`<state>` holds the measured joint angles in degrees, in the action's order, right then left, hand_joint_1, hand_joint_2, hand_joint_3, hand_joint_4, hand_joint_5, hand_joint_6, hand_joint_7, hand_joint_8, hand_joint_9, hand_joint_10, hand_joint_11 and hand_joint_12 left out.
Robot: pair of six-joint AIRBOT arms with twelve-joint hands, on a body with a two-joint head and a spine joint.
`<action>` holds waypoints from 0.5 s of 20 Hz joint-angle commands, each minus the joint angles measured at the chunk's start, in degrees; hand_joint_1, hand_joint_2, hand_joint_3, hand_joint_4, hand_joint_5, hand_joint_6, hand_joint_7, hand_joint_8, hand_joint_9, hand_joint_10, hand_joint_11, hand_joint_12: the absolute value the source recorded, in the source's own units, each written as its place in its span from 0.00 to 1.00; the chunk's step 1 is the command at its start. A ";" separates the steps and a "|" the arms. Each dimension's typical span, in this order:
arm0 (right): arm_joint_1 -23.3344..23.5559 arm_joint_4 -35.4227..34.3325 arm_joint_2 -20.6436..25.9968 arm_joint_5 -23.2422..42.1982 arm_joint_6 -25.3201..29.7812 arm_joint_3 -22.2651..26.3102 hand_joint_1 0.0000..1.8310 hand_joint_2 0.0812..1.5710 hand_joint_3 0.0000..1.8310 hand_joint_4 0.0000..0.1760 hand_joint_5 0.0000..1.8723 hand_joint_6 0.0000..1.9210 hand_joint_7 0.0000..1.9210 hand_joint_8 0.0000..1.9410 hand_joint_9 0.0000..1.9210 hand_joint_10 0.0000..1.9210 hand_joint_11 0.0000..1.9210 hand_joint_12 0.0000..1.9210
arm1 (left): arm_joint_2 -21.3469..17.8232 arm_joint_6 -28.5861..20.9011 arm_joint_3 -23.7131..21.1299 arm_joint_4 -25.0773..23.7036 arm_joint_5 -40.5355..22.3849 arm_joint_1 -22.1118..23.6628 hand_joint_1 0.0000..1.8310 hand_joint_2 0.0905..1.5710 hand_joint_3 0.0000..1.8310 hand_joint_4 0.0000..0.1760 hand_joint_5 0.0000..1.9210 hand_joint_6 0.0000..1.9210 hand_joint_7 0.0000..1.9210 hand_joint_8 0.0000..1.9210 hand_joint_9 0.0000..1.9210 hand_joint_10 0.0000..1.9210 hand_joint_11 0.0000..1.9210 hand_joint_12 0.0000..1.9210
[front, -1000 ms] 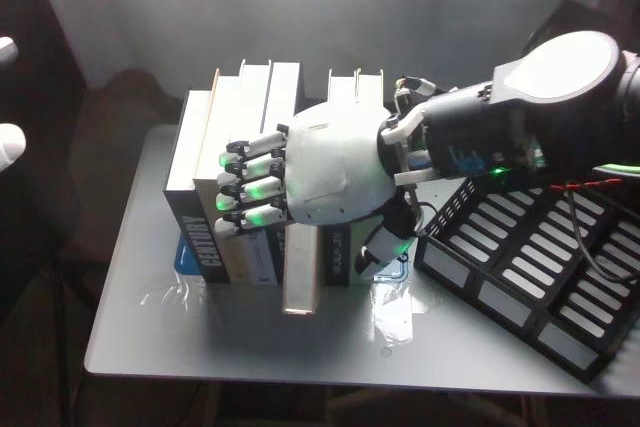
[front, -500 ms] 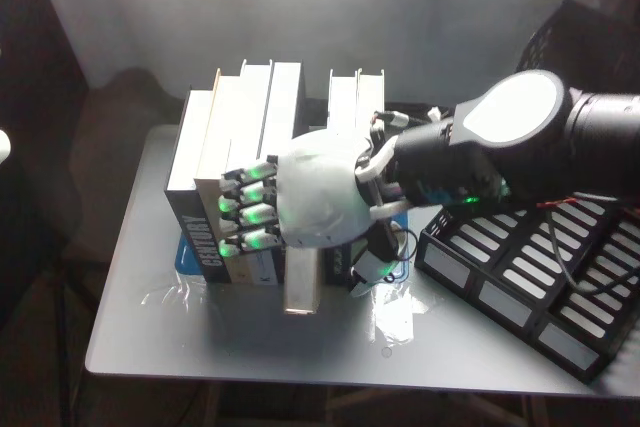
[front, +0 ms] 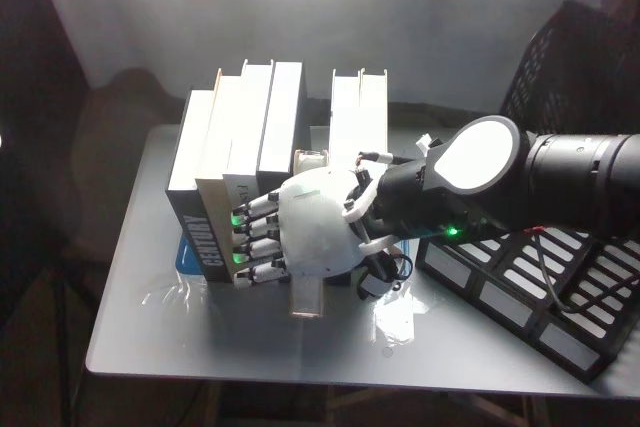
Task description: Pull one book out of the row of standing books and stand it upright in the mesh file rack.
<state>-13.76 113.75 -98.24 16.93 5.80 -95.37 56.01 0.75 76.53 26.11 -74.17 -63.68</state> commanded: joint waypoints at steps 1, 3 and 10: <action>-0.41 0.57 0.52 -1.83 -0.24 -0.45 0.52 0.65 0.02 0.02 0.11 0.03 0.07 0.01 0.04 0.02 0.00 0.13 | -0.87 -0.30 0.51 1.68 -7.13 0.00 0.26 0.91 0.00 0.04 0.04 0.00 0.00 0.00 0.00 0.00 0.00 0.00; -0.70 7.99 -0.08 -2.31 5.43 -1.68 0.73 0.67 0.01 0.00 0.25 0.07 0.25 0.05 0.23 0.11 0.00 0.67 | -1.12 -0.30 0.49 1.48 -7.41 0.03 0.26 0.91 0.00 0.04 0.04 0.00 0.00 0.00 0.00 0.00 0.00 0.00; -1.41 12.26 -0.41 -2.60 9.12 -3.22 0.67 0.71 0.00 0.00 0.45 0.60 0.55 0.51 0.44 0.61 0.27 0.93 | -1.19 -0.30 0.47 1.43 -8.11 0.02 0.22 0.90 0.00 0.16 0.05 0.00 0.00 0.00 0.00 0.00 0.00 0.00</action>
<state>-14.59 125.01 -100.22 17.08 15.14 -97.93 55.53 0.75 76.53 25.21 -75.02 -63.79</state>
